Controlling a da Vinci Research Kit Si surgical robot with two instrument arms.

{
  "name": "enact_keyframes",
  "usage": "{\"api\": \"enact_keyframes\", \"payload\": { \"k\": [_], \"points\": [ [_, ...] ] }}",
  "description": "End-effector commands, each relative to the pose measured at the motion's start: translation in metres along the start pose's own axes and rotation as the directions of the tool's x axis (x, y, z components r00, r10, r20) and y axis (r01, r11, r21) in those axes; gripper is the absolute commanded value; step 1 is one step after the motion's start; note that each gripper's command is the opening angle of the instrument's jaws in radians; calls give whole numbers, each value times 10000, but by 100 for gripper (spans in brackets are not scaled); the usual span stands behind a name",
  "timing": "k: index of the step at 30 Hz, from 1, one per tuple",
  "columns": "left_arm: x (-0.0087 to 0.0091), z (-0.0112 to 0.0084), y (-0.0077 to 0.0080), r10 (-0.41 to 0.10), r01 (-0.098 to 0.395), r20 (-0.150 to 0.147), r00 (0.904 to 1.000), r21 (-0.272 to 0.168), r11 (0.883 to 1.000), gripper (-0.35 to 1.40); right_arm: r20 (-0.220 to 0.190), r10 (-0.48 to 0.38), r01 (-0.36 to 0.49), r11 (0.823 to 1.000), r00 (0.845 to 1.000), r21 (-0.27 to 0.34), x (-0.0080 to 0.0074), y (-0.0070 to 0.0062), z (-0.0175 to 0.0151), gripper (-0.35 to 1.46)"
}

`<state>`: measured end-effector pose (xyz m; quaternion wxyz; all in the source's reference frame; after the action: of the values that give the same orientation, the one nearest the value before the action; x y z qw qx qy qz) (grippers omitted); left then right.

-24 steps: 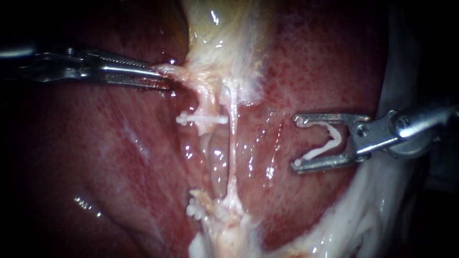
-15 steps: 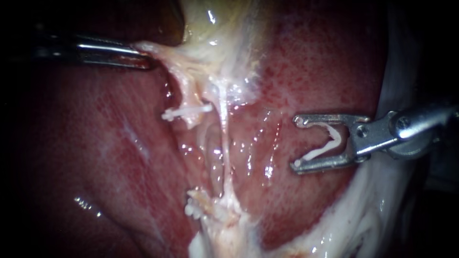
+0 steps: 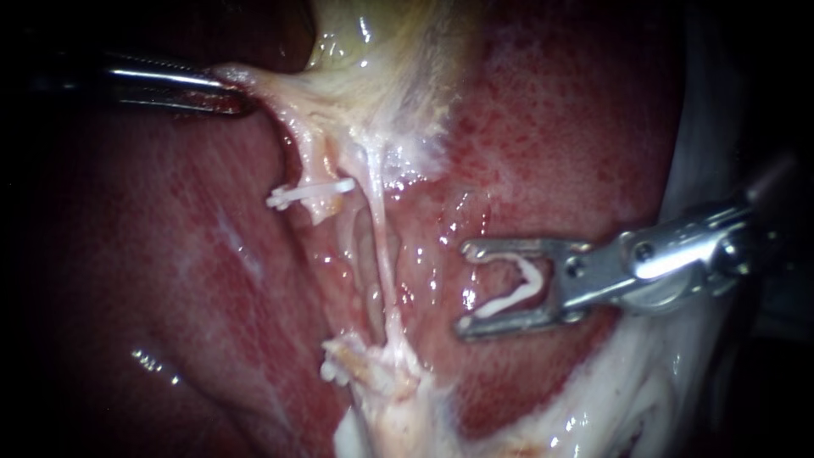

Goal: Clipping first clip right tube

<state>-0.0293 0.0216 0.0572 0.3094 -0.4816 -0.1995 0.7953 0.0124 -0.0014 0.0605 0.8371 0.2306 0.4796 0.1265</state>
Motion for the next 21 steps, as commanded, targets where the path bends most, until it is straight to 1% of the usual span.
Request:
{"api": "enact_keyframes", "payload": {
  "k": [1, 4, 10, 13, 16, 18, 21],
  "points": [
    [0, 0, 0, 2, -2, 1, 10000, 5, 10000, -35, 3, 77, -77, 10000, 10000, 31, -2, 0, 6, 49],
    [0, 0, 0, 2, -2, 1, 10000, 5, 10000, -35, -81, 380, -379, 9992, 9992, 131, -6, 0, 22, 49],
    [-1, 1, -1, 5, -5, 1, 10000, 8, 10000, -35, -338, 939, -927, 9951, 9950, 354, -9, 5, 45, 49],
    [-1, 1, -1, 5, -5, 0, 10000, 9, 10000, -35, -549, 1223, -1193, 9913, 9910, 550, -10, 8, 55, 49],
    [-1, 1, -1, 6, -6, 1, 10000, 7, 10000, -35, -556, 1334, -1293, 9890, 9895, 722, -12, 10, 65, 49],
    [-1, 1, -1, 6, -6, 1, 10000, 7, 10000, -35, -717, 1517, -1456, 9857, 9858, 845, -13, 11, 71, 49],
    [-1, 2, -1, 6, -6, 0, 10000, 8, 10000, -35, -1046, 1850, -1722, 9777, 9772, 1200, -11, 12, 78, 49]
  ]
}}
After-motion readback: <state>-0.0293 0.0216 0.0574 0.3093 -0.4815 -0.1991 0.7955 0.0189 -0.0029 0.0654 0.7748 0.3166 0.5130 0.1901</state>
